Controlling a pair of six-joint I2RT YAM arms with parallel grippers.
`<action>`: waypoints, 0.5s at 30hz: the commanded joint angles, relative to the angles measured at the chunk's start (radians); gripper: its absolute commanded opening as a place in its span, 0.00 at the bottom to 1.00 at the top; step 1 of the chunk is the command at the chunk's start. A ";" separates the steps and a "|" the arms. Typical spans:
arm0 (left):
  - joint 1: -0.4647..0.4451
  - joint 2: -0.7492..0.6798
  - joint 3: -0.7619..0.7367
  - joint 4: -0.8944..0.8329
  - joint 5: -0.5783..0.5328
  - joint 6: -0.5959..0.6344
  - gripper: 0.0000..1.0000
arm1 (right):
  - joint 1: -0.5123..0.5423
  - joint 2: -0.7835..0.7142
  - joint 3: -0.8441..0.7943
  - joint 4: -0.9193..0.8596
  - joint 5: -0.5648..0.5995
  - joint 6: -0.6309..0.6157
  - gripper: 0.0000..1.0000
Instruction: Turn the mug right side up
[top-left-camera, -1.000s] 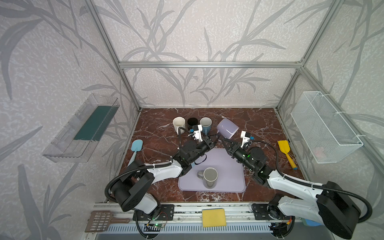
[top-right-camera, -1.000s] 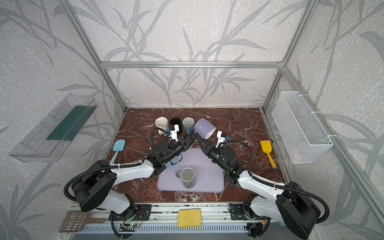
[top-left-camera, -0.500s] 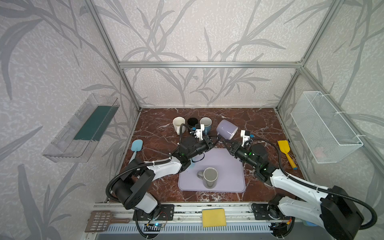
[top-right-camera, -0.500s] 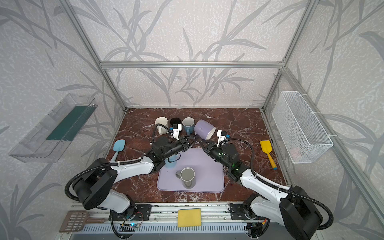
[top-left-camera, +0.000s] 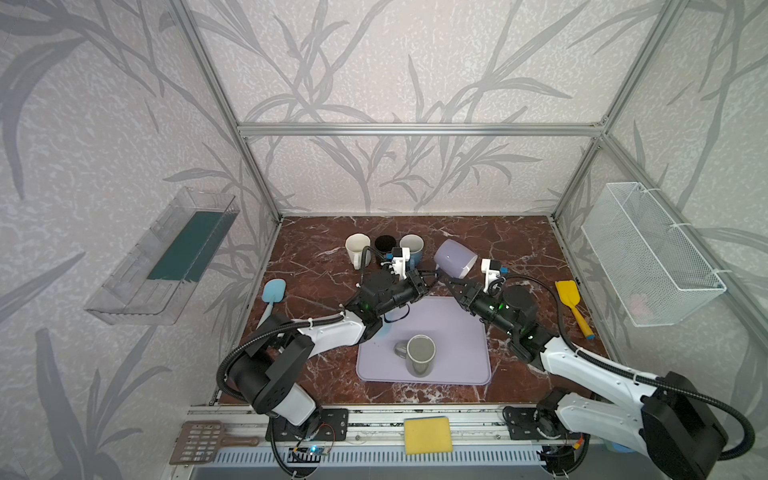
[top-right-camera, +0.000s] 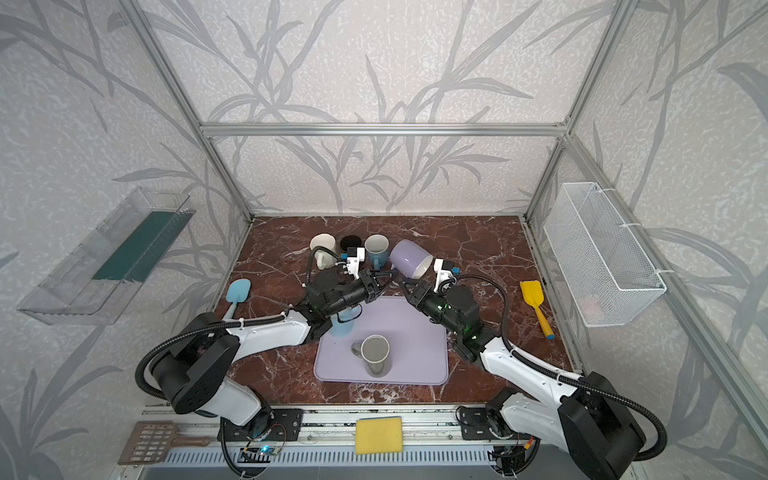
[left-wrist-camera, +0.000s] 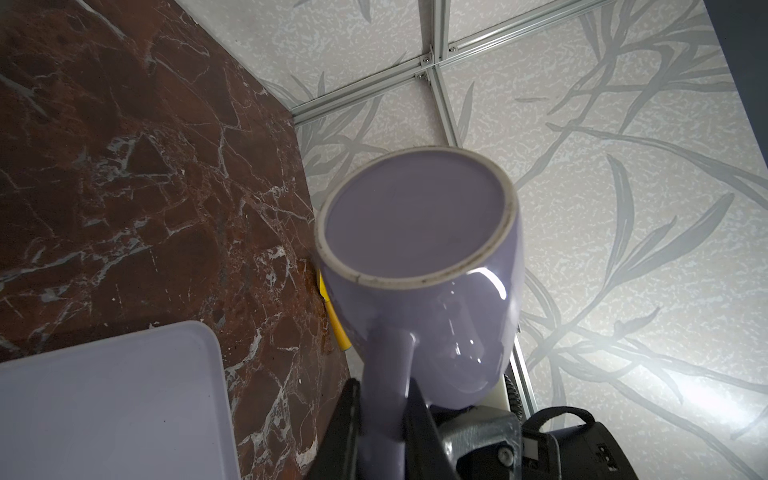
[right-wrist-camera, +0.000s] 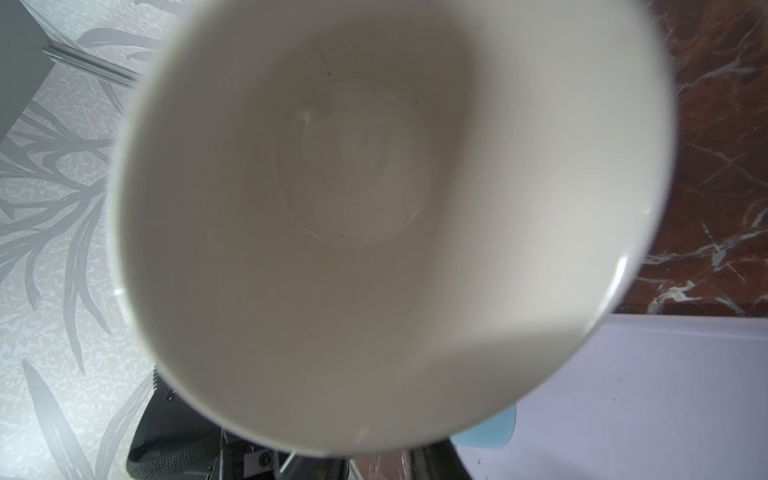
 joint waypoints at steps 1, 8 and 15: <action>0.002 0.025 0.034 0.131 0.024 -0.043 0.00 | -0.003 -0.005 0.038 0.079 0.012 -0.015 0.28; -0.011 0.064 0.034 0.215 0.027 -0.089 0.00 | -0.003 0.019 0.033 0.095 0.025 0.002 0.28; -0.018 0.062 0.033 0.231 0.027 -0.093 0.00 | -0.003 0.033 0.025 0.131 0.045 0.009 0.24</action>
